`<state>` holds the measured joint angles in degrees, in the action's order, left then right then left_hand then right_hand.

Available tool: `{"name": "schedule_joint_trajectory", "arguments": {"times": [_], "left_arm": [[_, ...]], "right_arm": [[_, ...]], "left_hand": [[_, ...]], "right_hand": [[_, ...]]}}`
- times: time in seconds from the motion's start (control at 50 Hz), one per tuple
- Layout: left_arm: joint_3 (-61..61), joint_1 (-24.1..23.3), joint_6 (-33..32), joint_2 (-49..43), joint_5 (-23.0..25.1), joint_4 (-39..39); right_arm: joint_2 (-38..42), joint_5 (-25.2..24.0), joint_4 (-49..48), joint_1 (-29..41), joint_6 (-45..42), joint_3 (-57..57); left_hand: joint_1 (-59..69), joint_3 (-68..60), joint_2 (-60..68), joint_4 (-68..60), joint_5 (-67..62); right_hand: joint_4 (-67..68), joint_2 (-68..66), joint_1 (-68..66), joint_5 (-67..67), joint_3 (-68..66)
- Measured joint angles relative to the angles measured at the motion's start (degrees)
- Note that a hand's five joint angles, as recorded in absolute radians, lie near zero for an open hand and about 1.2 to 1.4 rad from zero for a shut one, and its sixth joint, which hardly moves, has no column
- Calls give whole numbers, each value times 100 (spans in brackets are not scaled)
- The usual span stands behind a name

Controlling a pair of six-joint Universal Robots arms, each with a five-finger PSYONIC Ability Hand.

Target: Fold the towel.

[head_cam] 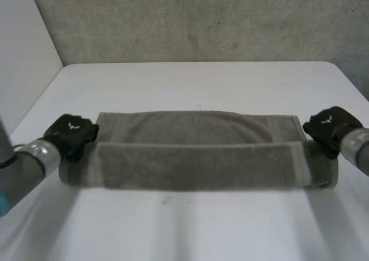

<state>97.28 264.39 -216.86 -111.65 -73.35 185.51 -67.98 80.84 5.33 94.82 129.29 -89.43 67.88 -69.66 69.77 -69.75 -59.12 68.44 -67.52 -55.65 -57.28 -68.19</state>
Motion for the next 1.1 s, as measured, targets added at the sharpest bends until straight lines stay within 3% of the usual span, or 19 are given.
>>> {"name": "schedule_joint_trajectory", "arguments": {"times": [0.06, 0.16, 0.46, 0.48, 0.54, 0.56, 0.58, 0.6, 0.68, 0.74, 0.9, 0.98, 1.1], "left_arm": [[-807, -216, 21, -731, -215, 120], [-1655, -419, 71, -1433, -426, 267], [-4164, -846, 238, -3219, -971, 540], [-4288, -855, 233, -3319, -1006, 538], [-4430, -884, 222, -3452, -1047, 536], [-4461, -899, 217, -3483, -1055, 537], [-4461, -899, 217, -3483, -1055, 537], [-4489, -943, 207, -3516, -1067, 541], [-4430, -1018, 212, -3386, -1087, 552], [-4354, -1039, 220, -3257, -1092, 553], [-3111, -1059, 301, -1803, -1089, 564], [-2457, -1041, 391, -1146, -1081, 577], [-1131, -972, 1083, -28, -1072, 631]], "right_arm": [[679, 410, -450, 211, 93, 577], [1323, 662, -1001, 369, 161, 1216], [3008, 741, -2288, 623, 213, 3083], [3136, 754, -2301, 631, 209, 3197], [3310, 792, -2302, 660, 208, 3340], [3348, 808, -2298, 679, 213, 3370], [3348, 808, -2298, 679, 213, 3370], [3372, 841, -2284, 723, 237, 3393], [3102, 866, -2255, 773, 354, 3240], [2841, 860, -2247, 780, 457, 3076], [1111, 753, -1944, 736, 1175, 1825], [591, 634, -1519, 663, 1337, 1366], [144, 425, -285, 347, 1541, 789]], "left_hand": [[0, 0, 0, 0, 0], [0, 0, 0, 0, 0], [-146, 262, -362, 270, 191], [-557, 671, -688, 683, 613], [-557, 671, -688, 683, 613], [-3318, 3012, -3068, 3057, 3004], [-3318, 3012, -3068, 3057, 3004], [-4437, 4733, -4750, 4707, 4571], [-5483, 5695, -5715, 5693, 5532], [-5589, 5811, -5834, 5828, 5620], [-5745, 5983, -5997, 5986, 5708], [-5756, 6009, -6013, 5985, 5725], [-5756, 6009, -6019, 5985, 5725]], "right_hand": [[0, 0, 0, 0, 0], [0, 0, 0, 0, 0], [0, 0, 0, 0, 0], [-1631, 1642, 1626, 1538, 1628], [-3260, 3302, 3174, 3128, 3248], [-4256, 4307, 3866, 4127, 4247], [-4256, 4307, 3866, 4127, 4247], [-5388, 5319, 4329, 5210, 5383], [-5486, 5460, 4341, 5372, 5587], [-5486, 5460, 4341, 5372, 5587], [-5486, 5460, 4341, 5382, 5587], [-5486, 5460, 4341, 5394, 5587], [-5464, 5421, 4318, 5354, 5539]]}}
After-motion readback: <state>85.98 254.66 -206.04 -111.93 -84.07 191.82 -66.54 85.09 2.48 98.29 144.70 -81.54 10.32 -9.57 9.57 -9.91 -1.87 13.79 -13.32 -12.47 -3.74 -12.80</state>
